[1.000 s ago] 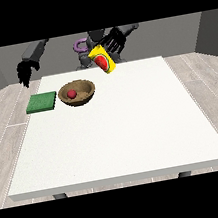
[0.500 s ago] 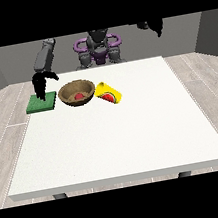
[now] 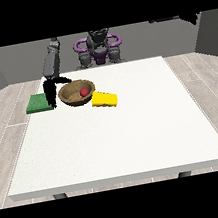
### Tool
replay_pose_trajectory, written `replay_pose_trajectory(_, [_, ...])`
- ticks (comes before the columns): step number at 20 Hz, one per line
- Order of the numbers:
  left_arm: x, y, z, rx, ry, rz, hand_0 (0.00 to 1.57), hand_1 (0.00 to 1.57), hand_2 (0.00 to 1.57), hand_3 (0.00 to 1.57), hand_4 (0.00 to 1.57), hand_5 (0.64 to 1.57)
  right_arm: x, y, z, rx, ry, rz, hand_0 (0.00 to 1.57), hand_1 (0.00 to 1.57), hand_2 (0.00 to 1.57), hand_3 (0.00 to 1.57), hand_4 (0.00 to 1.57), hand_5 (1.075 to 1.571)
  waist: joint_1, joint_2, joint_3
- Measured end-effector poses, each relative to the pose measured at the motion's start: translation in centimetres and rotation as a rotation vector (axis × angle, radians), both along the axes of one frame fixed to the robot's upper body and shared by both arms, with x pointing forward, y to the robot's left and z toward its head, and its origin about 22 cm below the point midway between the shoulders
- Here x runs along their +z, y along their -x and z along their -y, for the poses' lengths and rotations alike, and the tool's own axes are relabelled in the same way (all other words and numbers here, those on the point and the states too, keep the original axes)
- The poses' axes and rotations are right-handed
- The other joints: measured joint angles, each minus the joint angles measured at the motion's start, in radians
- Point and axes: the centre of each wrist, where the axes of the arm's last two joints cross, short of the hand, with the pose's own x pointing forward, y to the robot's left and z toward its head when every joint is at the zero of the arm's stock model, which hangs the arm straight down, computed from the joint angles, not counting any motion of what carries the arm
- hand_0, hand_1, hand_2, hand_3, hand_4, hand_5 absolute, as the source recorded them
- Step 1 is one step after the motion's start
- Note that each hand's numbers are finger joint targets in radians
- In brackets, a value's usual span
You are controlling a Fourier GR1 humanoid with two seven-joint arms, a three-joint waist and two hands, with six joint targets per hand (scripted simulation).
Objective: Pick the cup and pour the ball into the bowl, then pick the bowl and place it on the pad
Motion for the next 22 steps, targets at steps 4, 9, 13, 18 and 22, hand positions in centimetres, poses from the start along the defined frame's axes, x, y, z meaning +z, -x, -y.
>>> replay_pose_trajectory(4, [-0.1, 0.7, -2.9, 0.028, 0.017, 0.001, 0.00, 0.00, 0.00, 0.00, 0.27, 1.506, -0.8, -1.2, -1.1, 0.028, -0.001, -0.013, 0.00, 0.00, 0.00, 0.00, 0.00, 1.569, -0.025, 0.006, 0.0006])
replay_pose_trajectory(9, [1.2, 1.8, -5.3, 0.037, 0.025, 0.010, 0.00, 0.00, 0.00, 0.00, 0.24, 1.494, -1.7, -1.8, -1.8, 0.041, 0.034, -0.003, 0.00, 0.00, 0.00, 0.00, 0.00, 1.571, -0.036, 0.004, -0.0127])
replay_pose_trajectory(13, [1.5, 2.3, -6.4, 0.050, 0.030, 0.014, 0.00, 0.00, 0.00, 0.00, 0.24, 1.504, -2.0, -2.4, -2.8, 0.050, 0.030, -0.006, 0.00, 0.00, 0.00, 0.00, 0.16, 1.556, -0.048, 0.001, -0.0184])
replay_pose_trajectory(18, [2.8, 2.9, -7.8, 0.059, 0.036, 0.038, 0.00, 0.00, 0.00, 0.00, 0.30, 1.525, -2.8, -2.4, -3.9, 0.002, -0.012, -0.013, 1.57, 1.57, 1.57, 1.57, 1.01, 1.430, -0.046, 0.014, -0.0257])
replay_pose_trajectory(22, [3.8, 3.4, -8.3, 0.047, 0.032, 0.074, 0.00, 0.00, 0.00, 0.00, 0.55, 1.564, -3.0, -1.6, -3.5, -0.065, 0.019, 0.000, 1.57, 1.57, 1.57, 1.57, 1.09, 1.471, -0.022, 0.033, -0.0383])
